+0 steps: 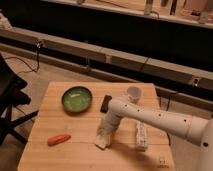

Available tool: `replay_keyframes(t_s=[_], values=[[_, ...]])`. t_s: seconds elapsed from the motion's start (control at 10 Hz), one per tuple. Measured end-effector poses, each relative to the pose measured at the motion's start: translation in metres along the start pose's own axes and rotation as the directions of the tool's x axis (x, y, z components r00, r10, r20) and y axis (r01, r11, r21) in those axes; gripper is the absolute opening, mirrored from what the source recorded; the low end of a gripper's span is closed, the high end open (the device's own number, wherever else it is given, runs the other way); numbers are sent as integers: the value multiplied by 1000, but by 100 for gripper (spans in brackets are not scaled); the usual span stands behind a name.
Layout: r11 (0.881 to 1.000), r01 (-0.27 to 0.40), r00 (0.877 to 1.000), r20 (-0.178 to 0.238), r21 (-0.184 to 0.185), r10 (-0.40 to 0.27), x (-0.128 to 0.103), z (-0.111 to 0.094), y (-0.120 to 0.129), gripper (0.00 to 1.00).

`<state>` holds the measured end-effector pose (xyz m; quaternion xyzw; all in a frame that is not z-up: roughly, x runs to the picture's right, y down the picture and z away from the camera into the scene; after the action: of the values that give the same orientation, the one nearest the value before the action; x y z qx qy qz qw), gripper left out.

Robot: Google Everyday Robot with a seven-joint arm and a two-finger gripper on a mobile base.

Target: Wipe the white sponge on the table

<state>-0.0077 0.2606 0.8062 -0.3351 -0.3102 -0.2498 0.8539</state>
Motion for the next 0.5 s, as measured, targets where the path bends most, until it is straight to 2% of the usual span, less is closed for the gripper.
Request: replay_keyframes(t_s=[0.5], values=[[999,-27,1000,2,20,27,11,-6,-14,6]])
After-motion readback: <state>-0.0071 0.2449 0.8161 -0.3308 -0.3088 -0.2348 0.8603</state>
